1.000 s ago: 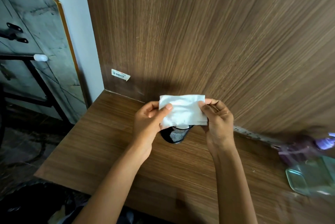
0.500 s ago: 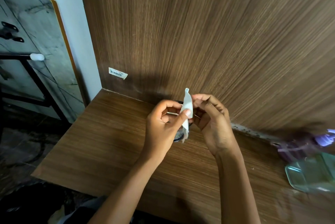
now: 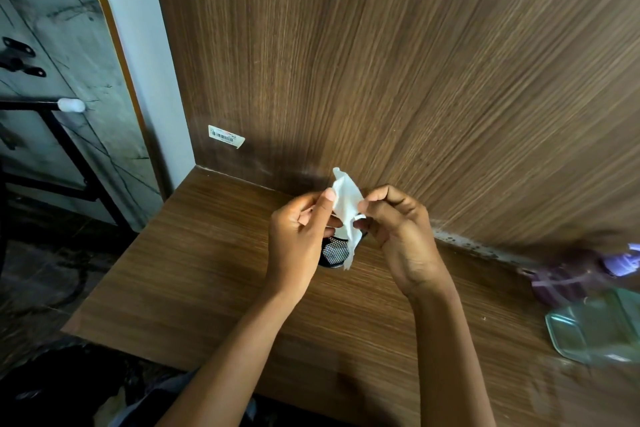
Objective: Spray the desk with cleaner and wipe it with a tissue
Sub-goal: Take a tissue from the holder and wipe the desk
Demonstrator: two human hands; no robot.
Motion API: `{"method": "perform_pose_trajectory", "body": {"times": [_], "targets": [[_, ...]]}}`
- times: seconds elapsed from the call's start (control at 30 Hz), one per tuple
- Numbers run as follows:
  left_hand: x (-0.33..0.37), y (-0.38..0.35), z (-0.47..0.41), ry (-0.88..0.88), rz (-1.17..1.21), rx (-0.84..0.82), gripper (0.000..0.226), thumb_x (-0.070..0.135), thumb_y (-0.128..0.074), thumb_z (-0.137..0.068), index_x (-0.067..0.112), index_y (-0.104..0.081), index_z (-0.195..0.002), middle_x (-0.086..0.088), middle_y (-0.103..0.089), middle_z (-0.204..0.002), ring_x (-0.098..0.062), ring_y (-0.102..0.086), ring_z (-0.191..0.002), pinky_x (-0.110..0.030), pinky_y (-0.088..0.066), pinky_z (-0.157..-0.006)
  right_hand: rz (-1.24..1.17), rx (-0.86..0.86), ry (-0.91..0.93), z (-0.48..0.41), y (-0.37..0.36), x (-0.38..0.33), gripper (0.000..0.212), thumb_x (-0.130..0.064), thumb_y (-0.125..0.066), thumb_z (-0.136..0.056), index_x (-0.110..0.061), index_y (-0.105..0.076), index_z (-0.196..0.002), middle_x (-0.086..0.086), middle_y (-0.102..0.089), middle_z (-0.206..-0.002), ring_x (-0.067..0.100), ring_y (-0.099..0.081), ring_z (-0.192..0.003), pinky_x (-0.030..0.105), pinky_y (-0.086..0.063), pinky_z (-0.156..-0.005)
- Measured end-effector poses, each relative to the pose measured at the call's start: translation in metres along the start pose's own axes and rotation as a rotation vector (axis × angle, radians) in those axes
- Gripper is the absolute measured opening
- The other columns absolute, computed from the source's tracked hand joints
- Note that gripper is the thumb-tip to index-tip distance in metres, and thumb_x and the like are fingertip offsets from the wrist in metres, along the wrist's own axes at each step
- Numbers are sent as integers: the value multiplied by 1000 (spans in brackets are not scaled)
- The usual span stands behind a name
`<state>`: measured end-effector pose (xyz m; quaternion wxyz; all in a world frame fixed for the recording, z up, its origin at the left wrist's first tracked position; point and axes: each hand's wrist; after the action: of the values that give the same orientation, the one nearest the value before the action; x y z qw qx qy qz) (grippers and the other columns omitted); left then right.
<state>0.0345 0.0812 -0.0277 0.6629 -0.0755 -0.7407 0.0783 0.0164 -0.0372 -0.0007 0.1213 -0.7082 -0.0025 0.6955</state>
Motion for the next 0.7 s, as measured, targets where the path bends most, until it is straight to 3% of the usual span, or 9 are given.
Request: {"method": "perform_pose_trajectory", "body": {"times": [0.1, 0.17, 0.27, 0.37, 0.43, 0.5, 0.6, 0.7], "targets": [[1, 5, -5, 82, 56, 178, 22, 22, -49, -93, 27, -59, -75, 12, -66, -69, 6, -62, -64, -19, -52, -55, -190, 168, -11, -3, 9, 1, 19, -9, -50, -73, -22, -48, -60, -2, -44, -64, 16, -43, -66, 33, -37, -62], [1, 8, -7, 100, 22, 237, 27, 23, -43, -96, 25, -55, -72, 8, -56, -67, 8, -54, -54, -20, -45, -57, -197, 301, -28, -4, 14, 3, 21, -10, -47, -79, -24, -44, -64, -5, -41, -63, 13, -39, -61, 32, -32, -59], [1, 5, -5, 121, -28, 265, 31, 23, -38, -98, 24, -50, -70, 6, -48, -65, 10, -48, -46, -8, -37, -48, -165, 417, -39, -4, 9, 6, 29, -7, -42, -89, -24, -40, -65, -11, -38, -53, 8, -34, -51, 29, -26, -50], [-1, 2, -3, 167, -37, 250, 32, 30, -37, -98, 26, -49, -68, 6, -45, -63, 10, -46, -43, -7, -35, -44, -162, 466, -52, -6, 6, 7, 30, -9, -45, -92, -22, -39, -66, -13, -42, -52, 7, -38, -54, 26, -35, -52], [-4, 3, -3, 142, -65, 228, 35, 32, -38, -97, 24, -46, -63, 8, -39, -55, 4, -43, -40, -7, -32, -41, -189, 447, -41, -6, 8, 9, 28, -9, -47, -93, -20, -41, -68, -14, -48, -53, 7, -43, -60, 30, -42, -64], [-5, 4, -3, 77, -106, 213, 36, 32, -39, -97, 23, -45, -62, 10, -38, -47, 1, -39, -40, -8, -30, -42, -146, 448, 3, -6, 9, 9, 26, -9, -49, -94, -19, -42, -70, -12, -48, -57, 9, -43, -64, 37, -41, -73], [-5, 4, -3, -9, -153, 205, 35, 31, -39, -97, 24, -50, -65, 11, -44, -50, 0, -43, -45, -11, -33, -46, 60, 546, 51, -2, 14, 6, 25, -15, -50, -94, -22, -42, -71, -4, -43, -69, 13, -40, -68, 38, -38, -72], [-7, 0, -1, -67, -202, 169, 34, 29, -36, -98, 26, -52, -68, 7, -50, -52, -1, -50, -46, -13, -36, -46, 31, 660, 54, 15, 31, -5, 25, -14, -50, -93, -22, -41, -71, -5, -44, -69, 8, -43, -65, 31, -41, -66]]}}
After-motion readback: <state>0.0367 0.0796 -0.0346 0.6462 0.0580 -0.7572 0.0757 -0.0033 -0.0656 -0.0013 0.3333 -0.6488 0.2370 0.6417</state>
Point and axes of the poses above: each hand's wrist, its own z-axis away from the middle knuckle, its own y-axis out of the back of the hand, x = y × z
